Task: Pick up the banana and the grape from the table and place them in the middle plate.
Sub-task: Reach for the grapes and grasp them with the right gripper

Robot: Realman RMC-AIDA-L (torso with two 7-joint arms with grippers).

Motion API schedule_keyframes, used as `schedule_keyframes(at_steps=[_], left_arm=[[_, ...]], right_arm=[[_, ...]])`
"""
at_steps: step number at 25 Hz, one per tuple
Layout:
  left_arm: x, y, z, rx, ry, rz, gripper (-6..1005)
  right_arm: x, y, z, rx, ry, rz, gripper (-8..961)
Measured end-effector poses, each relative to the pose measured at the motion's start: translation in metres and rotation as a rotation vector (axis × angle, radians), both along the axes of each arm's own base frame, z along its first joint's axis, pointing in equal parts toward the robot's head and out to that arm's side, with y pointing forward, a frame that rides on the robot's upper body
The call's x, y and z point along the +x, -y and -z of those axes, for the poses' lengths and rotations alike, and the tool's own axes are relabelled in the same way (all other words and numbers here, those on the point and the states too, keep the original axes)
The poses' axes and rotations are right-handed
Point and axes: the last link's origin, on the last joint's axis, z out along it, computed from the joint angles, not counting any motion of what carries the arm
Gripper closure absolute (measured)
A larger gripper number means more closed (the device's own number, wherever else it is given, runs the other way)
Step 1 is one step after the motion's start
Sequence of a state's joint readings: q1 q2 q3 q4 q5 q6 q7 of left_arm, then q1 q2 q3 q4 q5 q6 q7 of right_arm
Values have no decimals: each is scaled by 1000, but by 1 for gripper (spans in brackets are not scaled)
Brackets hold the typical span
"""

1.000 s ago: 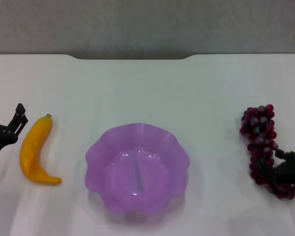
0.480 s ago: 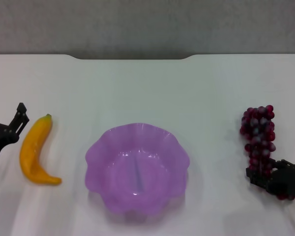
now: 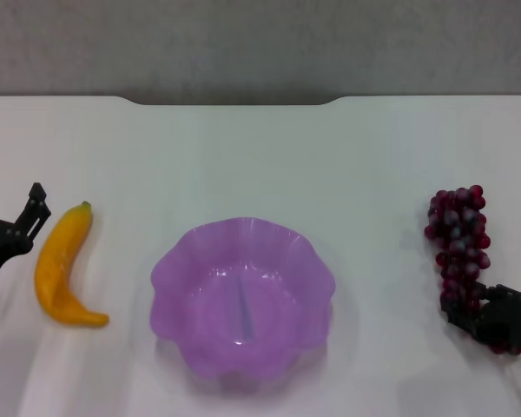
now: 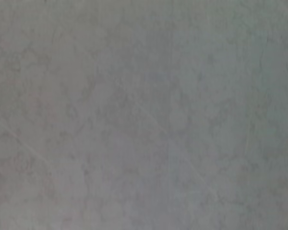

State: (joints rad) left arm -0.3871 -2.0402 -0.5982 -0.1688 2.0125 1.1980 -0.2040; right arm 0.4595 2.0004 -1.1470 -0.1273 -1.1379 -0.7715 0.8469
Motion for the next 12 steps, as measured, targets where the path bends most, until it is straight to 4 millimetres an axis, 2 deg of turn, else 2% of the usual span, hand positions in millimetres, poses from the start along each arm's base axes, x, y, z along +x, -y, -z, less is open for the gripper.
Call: schedule_keyframes(at_steps=[3,8,12], left_arm=[[0,0,0,0,0,0,121],[0,-1,1,-6,-1,-6,121],[-1,-1,2,-12,-2,-13,121]], right_arm=[[0,0,-1,7,-3,3,229],[1,-1,-2,12,-2,6,375],[2,-2,-3,16,9,11,434]])
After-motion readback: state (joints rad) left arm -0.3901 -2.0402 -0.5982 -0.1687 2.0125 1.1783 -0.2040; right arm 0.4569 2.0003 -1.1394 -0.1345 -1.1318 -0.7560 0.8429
